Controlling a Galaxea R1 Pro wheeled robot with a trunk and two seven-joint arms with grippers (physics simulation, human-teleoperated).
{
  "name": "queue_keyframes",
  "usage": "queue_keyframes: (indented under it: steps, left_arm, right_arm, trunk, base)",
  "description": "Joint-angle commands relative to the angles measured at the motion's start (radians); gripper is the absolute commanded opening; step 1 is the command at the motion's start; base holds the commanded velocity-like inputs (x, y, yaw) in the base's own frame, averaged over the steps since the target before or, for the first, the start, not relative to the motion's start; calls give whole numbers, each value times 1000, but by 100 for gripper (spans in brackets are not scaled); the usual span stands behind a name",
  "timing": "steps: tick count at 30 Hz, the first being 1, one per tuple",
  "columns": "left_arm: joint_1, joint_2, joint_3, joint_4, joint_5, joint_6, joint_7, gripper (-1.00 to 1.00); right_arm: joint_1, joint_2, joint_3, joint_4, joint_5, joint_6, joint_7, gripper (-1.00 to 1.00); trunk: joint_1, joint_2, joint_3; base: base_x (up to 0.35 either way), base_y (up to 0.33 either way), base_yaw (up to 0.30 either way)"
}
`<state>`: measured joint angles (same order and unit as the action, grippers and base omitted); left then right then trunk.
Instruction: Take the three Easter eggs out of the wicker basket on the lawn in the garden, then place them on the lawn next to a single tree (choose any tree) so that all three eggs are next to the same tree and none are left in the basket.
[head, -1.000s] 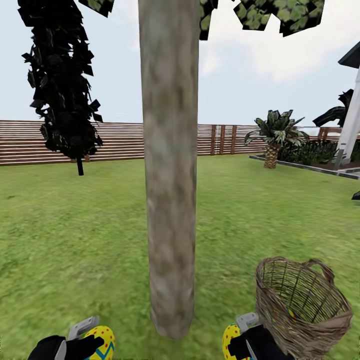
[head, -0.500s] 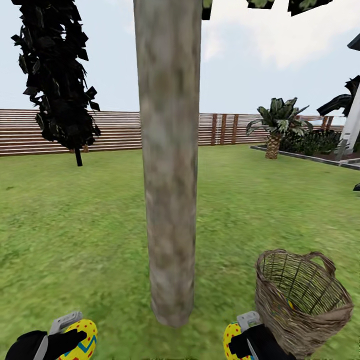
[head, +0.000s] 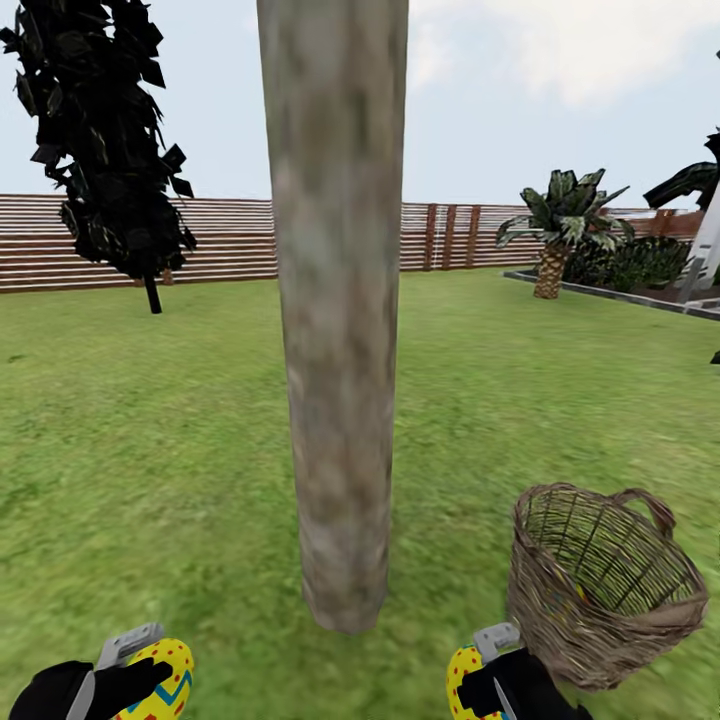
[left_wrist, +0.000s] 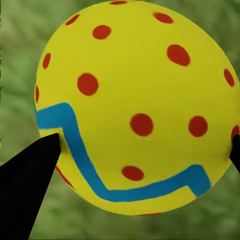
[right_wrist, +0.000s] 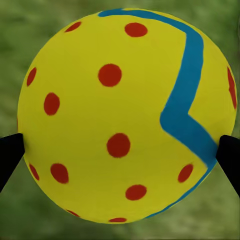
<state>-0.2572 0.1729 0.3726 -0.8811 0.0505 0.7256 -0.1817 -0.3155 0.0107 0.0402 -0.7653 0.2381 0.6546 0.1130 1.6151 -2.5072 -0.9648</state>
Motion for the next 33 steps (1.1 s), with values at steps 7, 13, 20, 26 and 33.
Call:
queue_keyframes:
  steps: [7,13,20,26,33]
  left_arm:
    - [-1,-3,2,-1,5,6,-1,-100]
    - [-1,-3,8,-1,6,8,-1,-100]
    - [-1,-2,12,-1,7,8,-4,-100]
    - [-1,-3,37,-1,6,8,-4,-100]
    - [-1,-6,43,-1,6,8,-4,-100]
  right_arm:
    - [0,0,0,-5,10,1,10,-100]
    - [0,0,3,-6,10,-1,9,-100]
    - [0,1,4,-6,10,-1,10,-100]
    - [0,2,4,-5,10,-1,10,-100]
    - [-1,3,4,-5,9,-1,10,-100]
  trunk:
    - [3,-2,-28]
    - [6,-4,-51]
    - [9,-5,-78]
    - [11,-7,-102]
    - [15,-8,-129]
  base:
    - [0,0,0]
    - [24,-6,0]
    - [284,-11,0]
    - [40,0,0]
    - [0,0,0]
